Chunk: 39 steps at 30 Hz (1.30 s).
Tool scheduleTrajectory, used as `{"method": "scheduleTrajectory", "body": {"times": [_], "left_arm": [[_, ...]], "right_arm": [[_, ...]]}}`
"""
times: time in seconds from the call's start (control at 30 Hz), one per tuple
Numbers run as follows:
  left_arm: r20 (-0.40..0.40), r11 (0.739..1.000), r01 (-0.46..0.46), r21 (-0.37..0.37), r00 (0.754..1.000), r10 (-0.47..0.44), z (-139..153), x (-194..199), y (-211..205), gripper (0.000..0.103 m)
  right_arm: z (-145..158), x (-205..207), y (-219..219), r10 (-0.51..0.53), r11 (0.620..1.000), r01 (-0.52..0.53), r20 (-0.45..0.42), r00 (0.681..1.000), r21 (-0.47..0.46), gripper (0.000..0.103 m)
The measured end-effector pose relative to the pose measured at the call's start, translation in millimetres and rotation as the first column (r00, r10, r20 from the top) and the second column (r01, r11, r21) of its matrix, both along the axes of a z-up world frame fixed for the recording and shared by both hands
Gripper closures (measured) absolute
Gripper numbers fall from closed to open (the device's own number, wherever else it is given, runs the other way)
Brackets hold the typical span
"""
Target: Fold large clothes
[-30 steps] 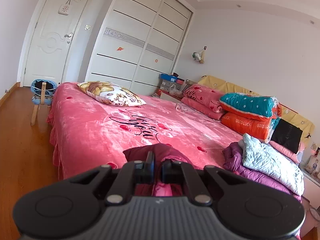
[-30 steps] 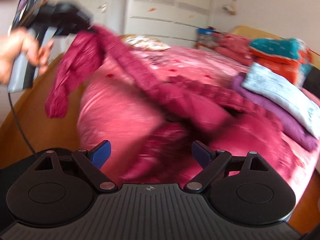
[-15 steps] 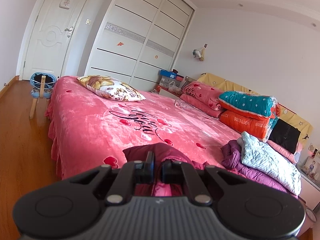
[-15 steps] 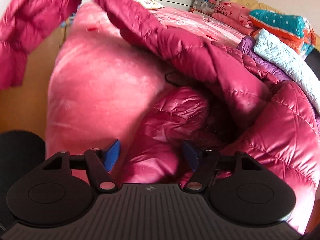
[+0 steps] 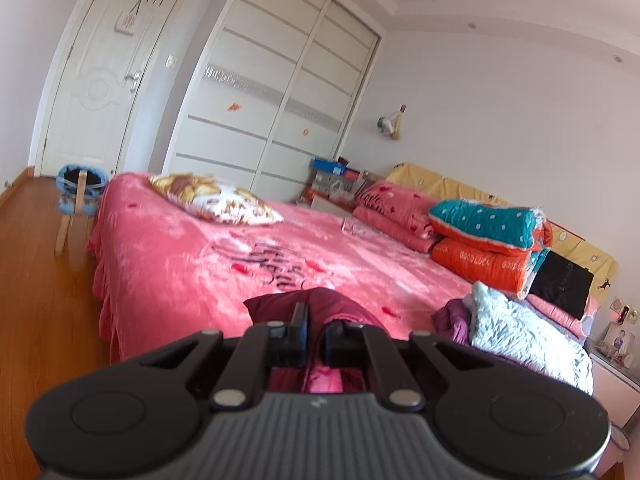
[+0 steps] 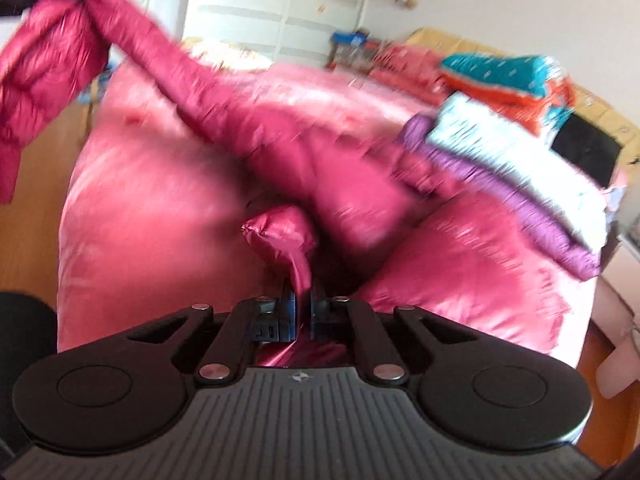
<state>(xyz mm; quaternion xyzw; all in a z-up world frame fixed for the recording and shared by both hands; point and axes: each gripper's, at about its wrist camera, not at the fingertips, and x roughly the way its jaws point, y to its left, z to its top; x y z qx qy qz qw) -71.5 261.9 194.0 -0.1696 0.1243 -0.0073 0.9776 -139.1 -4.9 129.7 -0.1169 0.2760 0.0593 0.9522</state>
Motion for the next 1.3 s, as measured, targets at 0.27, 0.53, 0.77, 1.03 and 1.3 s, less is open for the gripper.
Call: {"method": "scheduleTrajectory", "body": {"times": [0.27, 0.53, 0.77, 1.03, 1.3], "left_arm": [[0.114, 1.000, -0.011, 0.025, 0.994, 0.008, 41, -23, -8, 0.098], [0.193, 0.997, -0.019, 0.081, 0.981, 0.003, 73, -43, -22, 0.098], [0.217, 0.994, 0.012, 0.109, 0.976, -0.036, 82, -52, -38, 0.098], [0.268, 0.987, 0.102, 0.121, 0.954, -0.132, 107, -57, -61, 0.098], [0.315, 0.972, 0.207, 0.114, 0.920, -0.233, 124, -59, -80, 0.098]], "right_arm": [[62, -44, -61, -0.164, 0.986, 0.151, 0.227, 0.960, 0.075, 0.099], [105, -83, -130, -0.329, 0.943, 0.283, 0.345, 0.879, 0.178, 0.099], [81, -85, -114, -0.208, 0.970, 0.164, 0.255, 0.944, 0.182, 0.074], [58, -67, -62, -0.005, 0.985, -0.023, 0.156, 0.988, 0.174, 0.002], [48, -26, 0, 0.113, 0.989, -0.124, 0.131, 0.985, 0.083, 0.001]]}}
